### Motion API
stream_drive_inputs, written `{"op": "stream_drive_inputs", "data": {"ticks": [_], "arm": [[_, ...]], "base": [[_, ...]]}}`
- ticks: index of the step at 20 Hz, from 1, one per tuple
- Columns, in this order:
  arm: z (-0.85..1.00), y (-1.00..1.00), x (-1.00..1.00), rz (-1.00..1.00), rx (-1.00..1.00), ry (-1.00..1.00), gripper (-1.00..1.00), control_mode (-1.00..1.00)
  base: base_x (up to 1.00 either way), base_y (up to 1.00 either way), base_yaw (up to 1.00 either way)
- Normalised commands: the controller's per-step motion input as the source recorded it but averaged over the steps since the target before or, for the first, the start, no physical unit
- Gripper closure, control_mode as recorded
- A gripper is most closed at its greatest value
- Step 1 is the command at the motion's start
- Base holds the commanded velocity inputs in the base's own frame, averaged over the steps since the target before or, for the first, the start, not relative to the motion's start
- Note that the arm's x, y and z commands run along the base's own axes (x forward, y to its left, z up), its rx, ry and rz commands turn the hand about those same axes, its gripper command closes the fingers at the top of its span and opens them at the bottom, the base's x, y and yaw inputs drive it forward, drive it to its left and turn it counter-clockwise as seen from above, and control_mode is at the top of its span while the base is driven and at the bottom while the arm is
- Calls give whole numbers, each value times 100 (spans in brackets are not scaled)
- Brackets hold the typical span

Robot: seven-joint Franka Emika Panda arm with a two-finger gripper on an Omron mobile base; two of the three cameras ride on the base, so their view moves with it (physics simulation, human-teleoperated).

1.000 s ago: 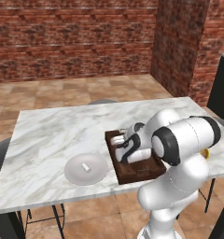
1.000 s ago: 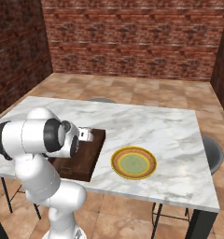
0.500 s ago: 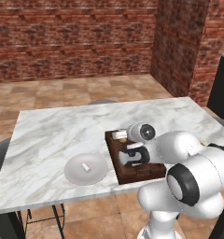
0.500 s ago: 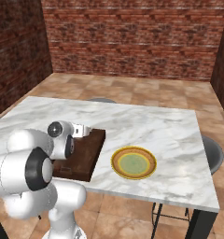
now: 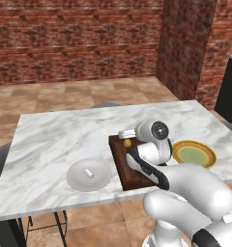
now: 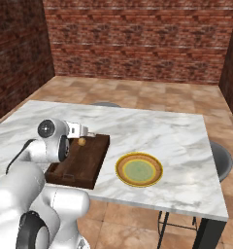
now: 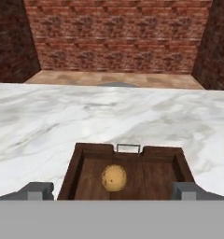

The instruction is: Move the dessert items from the plates to the tray.

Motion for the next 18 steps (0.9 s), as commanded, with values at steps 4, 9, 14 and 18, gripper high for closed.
{"op": "stream_drive_inputs", "data": {"ticks": [4, 9, 14, 18], "arm": [[7, 0, -61, 0, 0, 1, -100, -100], [4, 0, -60, 0, 0, 3, -100, -100], [0, 0, -60, 0, 0, 9, -100, -100], [0, 4, -41, 0, 0, 18, -100, -100]], "base": [[0, 0, 0], [0, 0, 0], [0, 0, 0], [0, 0, 0]]}}
